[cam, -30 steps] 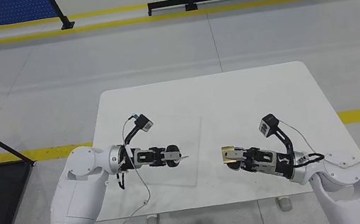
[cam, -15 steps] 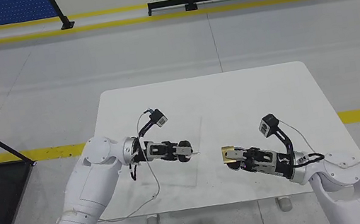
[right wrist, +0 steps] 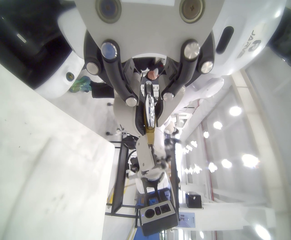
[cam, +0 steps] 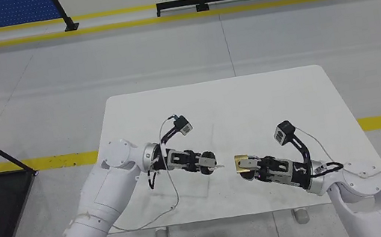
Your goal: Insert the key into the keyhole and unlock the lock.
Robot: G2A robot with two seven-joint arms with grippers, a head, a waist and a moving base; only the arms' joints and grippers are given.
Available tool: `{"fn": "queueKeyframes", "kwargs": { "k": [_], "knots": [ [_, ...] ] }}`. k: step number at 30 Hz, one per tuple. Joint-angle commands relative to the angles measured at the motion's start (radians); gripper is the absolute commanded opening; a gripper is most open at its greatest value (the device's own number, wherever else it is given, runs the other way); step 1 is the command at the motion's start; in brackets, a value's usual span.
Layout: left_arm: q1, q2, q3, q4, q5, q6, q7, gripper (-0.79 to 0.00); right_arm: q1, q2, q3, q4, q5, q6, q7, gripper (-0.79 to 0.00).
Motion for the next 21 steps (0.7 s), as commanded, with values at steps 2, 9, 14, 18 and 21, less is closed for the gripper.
{"fn": "queueKeyframes", "kwargs": {
  "k": [2, 9, 14, 18, 21],
  "knots": [
    [-0.011, -0.005, 0.02, 0.024, -0.019, 0.005, -0.004, -0.785, 0.0, 0.0, 0.0, 0.0, 0.0, 0.0, 0.0, -0.785],
    [-0.021, -0.006, 0.032, 0.042, -0.006, 0.027, -0.003, -0.785, 0.0, 0.0, 0.0, 0.0, 0.0, 0.0, 0.0, -0.785],
    [-0.017, -0.007, 0.034, 0.041, -0.012, 0.034, 0.002, -0.785, 0.0, 0.0, 0.0, 0.0, 0.0, 0.0, 0.0, -0.785],
    [-0.012, -0.007, 0.037, 0.036, -0.065, 0.109, 0.004, -0.785, 0.0, 0.0, 0.0, 0.0, 0.0, 0.0, 0.0, -0.785],
    [-0.025, -0.01, 0.045, 0.055, -0.094, 0.155, -0.007, -0.785, 0.0, 0.0, 0.0, 0.0, 0.0, 0.0, 0.0, -0.785]
  ]
}}
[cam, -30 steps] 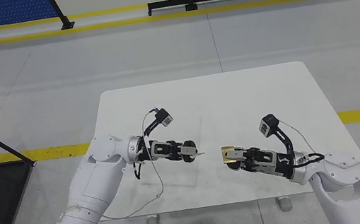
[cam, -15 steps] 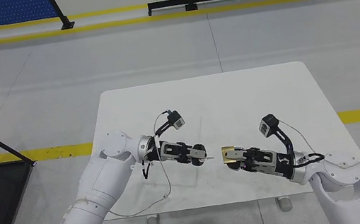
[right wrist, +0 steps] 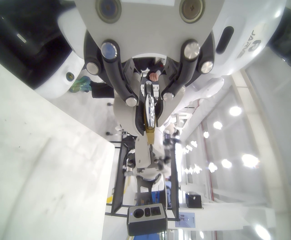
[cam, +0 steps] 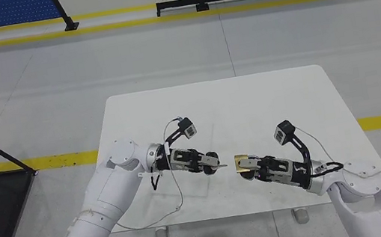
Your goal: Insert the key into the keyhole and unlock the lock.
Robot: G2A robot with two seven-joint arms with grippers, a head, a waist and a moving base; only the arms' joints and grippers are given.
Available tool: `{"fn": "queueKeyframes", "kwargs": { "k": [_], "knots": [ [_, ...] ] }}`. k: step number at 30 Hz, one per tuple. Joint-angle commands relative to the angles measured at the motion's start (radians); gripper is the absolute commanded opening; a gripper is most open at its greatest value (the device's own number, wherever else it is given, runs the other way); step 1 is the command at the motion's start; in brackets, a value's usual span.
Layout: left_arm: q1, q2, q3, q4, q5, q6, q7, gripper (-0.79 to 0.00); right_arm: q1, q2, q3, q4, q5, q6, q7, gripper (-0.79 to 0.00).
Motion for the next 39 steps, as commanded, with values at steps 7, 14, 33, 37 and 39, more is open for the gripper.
{"fn": "queueKeyframes", "kwargs": {
  "k": [7, 14, 33, 37, 39],
  "knots": [
    [-0.037, -0.012, 0.036, 0.062, -0.041, 0.064, -0.02, -0.785, 0.0, 0.0, 0.0, 0.0, 0.0, 0.0, 0.0, -0.785],
    [-0.068, -0.025, 0.065, 0.104, -0.063, 0.058, -0.05, -0.785, 0.0, 0.0, 0.0, 0.0, 0.0, 0.0, 0.0, -0.785],
    [-0.122, -0.032, 0.153, 0.149, -0.103, 0.021, -0.05, -0.785, 0.0, 0.0, 0.0, 0.0, 0.0, 0.0, 0.0, -0.785],
    [-0.129, -0.031, 0.159, 0.154, -0.111, 0.012, -0.05, -0.785, 0.0, 0.0, 0.0, 0.0, 0.0, 0.0, 0.0, -0.785],
    [-0.13, -0.031, 0.161, 0.153, -0.11, 0.007, -0.05, -0.785, 0.0, 0.0, 0.0, 0.0, 0.0, 0.0, 0.0, -0.785]
  ]
}}
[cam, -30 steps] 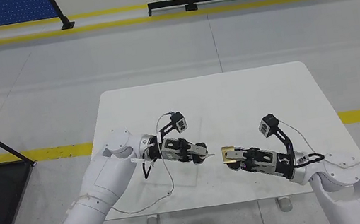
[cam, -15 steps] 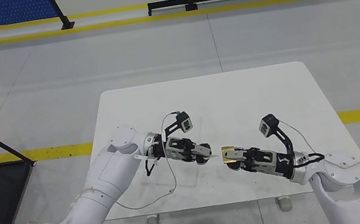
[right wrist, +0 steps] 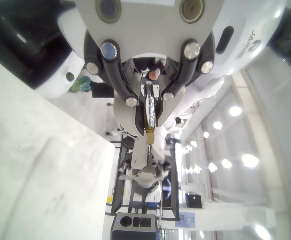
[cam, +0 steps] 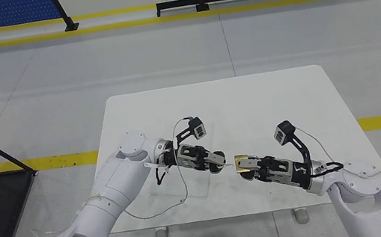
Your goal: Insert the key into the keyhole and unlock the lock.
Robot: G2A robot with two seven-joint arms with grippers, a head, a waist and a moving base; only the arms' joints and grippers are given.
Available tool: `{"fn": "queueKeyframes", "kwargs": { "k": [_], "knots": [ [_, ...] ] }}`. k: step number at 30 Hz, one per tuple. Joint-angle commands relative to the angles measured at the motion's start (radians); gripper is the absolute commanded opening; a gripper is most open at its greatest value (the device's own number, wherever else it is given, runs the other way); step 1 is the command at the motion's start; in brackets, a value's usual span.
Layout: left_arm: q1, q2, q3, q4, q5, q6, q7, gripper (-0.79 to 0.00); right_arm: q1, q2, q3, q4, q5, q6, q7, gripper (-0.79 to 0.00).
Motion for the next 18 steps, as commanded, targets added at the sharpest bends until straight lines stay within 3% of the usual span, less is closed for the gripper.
{"fn": "queueKeyframes", "kwargs": {
  "k": [1, 18],
  "knots": [
    [0.0, 0.0, 0.002, -0.001, 0.002, -0.005, 0.0, -0.785, 0.0, 0.0, 0.0, 0.0, 0.0, 0.0, 0.0, -0.785],
    [0.041, 0.016, -0.041, -0.085, 0.089, -0.085, 0.056, -0.785, 0.0, 0.0, 0.0, 0.0, 0.0, 0.0, 0.0, -0.785]
  ]
}}
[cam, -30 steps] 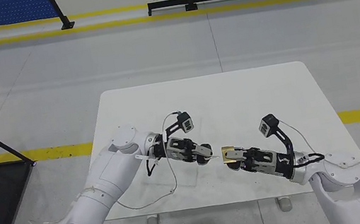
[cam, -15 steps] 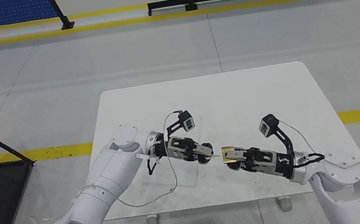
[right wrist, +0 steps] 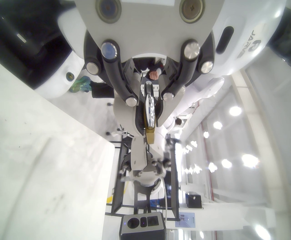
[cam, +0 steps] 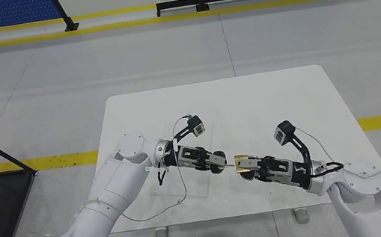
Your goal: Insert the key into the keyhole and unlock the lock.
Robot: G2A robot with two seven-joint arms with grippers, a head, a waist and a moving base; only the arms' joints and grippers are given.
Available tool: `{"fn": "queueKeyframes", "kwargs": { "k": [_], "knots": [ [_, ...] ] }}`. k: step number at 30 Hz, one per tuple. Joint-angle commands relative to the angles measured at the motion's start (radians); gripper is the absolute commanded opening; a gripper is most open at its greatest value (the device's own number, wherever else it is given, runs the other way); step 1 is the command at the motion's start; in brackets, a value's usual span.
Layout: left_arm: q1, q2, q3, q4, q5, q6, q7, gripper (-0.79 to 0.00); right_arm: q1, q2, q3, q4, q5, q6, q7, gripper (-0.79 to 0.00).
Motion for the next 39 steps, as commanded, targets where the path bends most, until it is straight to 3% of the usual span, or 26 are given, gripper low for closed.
{"fn": "queueKeyframes", "kwargs": {
  "k": [1, 17, 28, 39],
  "knots": [
    [0.007, 0.002, -0.006, -0.01, 0.003, 0.001, 0.004, -0.785, 0.0, 0.0, 0.0, 0.0, 0.0, 0.0, 0.0, -0.785],
    [0.061, 0.017, -0.051, -0.085, 0.031, 0.032, 0.087, -0.785, 0.0, 0.0, 0.0, 0.0, 0.0, 0.0, 0.0, -0.785],
    [0.125, 0.037, -0.09, -0.195, 0.085, 0.086, 0.148, -0.785, 0.0, 0.0, 0.0, 0.0, 0.0, 0.0, 0.0, -0.785],
    [0.15, 0.056, -0.145, -0.209, 0.051, 0.106, 0.071, -0.785, 0.0, 0.0, 0.0, 0.0, 0.0, 0.0, 0.0, -0.785]
  ]
}}
